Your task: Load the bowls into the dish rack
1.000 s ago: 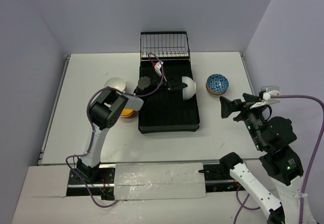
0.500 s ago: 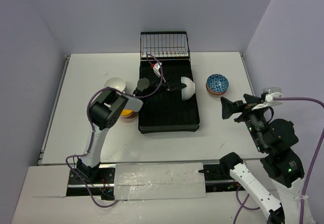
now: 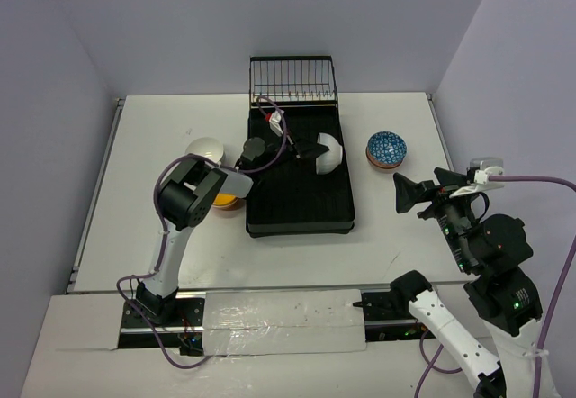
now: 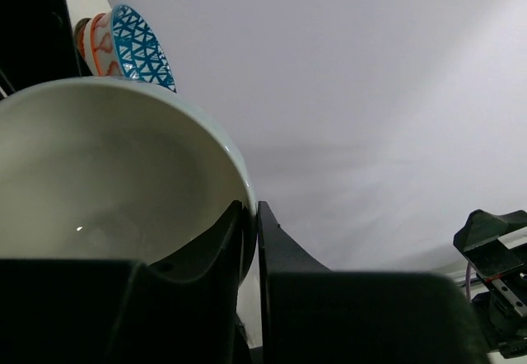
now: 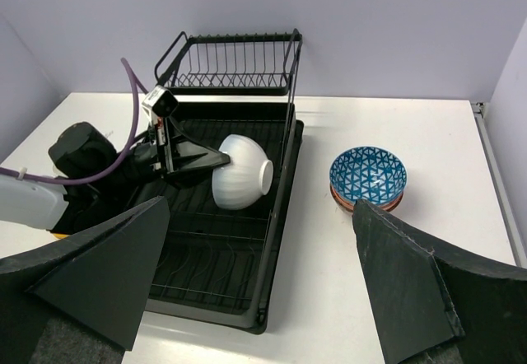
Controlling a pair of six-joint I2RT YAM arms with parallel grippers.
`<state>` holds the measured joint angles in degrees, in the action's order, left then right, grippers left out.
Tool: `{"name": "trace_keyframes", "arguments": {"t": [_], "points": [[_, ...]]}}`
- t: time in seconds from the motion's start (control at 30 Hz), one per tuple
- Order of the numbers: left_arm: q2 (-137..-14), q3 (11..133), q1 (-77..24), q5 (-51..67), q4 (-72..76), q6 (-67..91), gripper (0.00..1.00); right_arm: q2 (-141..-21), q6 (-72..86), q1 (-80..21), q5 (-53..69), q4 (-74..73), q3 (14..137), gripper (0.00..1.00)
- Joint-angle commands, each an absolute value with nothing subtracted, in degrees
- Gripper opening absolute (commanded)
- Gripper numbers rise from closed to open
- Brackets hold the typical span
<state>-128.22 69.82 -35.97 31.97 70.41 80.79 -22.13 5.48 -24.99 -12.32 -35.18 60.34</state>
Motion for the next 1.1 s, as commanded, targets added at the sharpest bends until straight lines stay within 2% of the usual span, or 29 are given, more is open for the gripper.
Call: {"name": "trace_keyframes", "arguments": {"t": [0.0,0.07,0.37,0.53,0.8,1.07], "points": [[-129.9,69.4,-35.9,32.1,70.7,82.3,0.05,-21.7,5.6,-25.4,-11.8,-33.3,59.8,1.0],[-129.6,69.3,-35.9,32.0,72.1,83.6,0.0,-21.7,5.5,-25.5,-11.9,-33.3,59.9,1.0],[-127.7,69.9,-36.1,31.7,80.7,90.1,0.0,-21.7,5.4,-25.5,-11.9,-33.5,60.2,1.0],[-127.6,70.5,-36.9,31.6,77.6,88.0,0.0,-21.5,5.7,-25.4,-11.8,-33.3,60.2,1.0],[-131.1,71.6,-37.2,31.6,81.0,91.8,0.0,-21.4,5.5,-25.4,-11.4,-34.1,60.7,1.0],[-130.1,72.0,-37.3,33.1,75.7,89.0,0.0,-21.7,5.4,-25.4,-11.1,-33.7,60.9,1.0]]}}
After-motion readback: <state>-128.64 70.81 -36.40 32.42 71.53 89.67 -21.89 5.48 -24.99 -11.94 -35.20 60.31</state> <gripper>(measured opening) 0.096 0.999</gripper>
